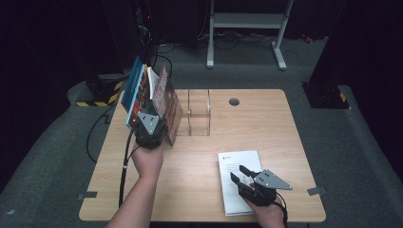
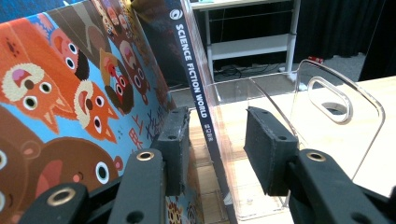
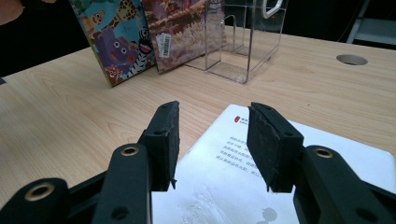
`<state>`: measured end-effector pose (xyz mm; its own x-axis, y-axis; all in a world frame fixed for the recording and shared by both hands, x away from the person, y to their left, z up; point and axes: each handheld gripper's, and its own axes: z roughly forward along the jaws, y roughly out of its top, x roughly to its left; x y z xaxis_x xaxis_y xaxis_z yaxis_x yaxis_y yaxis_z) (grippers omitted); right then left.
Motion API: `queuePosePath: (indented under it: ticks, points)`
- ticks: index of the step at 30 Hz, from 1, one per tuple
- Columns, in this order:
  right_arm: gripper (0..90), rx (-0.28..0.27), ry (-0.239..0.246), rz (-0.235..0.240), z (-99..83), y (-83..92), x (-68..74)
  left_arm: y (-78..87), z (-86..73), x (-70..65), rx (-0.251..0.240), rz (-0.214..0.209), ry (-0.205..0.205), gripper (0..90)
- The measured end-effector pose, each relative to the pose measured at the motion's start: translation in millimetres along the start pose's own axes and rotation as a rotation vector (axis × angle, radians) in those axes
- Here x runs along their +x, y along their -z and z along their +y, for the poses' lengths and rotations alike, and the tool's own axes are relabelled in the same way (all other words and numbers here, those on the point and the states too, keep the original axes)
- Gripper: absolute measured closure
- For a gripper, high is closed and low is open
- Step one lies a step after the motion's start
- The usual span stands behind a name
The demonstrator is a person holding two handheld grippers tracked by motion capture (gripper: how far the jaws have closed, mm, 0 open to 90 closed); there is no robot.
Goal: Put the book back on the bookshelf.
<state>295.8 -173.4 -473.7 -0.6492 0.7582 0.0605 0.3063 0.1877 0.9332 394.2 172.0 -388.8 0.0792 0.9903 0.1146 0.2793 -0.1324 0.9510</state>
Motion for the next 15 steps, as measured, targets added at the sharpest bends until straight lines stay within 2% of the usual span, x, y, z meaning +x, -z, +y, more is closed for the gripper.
queuePosePath:
  ticks: [15]
  points:
    - [53.5, 0.0, -0.001, -0.003, 0.2, 0.6, -0.2, 5.2, -1.6, 1.0, -0.012, -0.01, 0.014, 60.5]
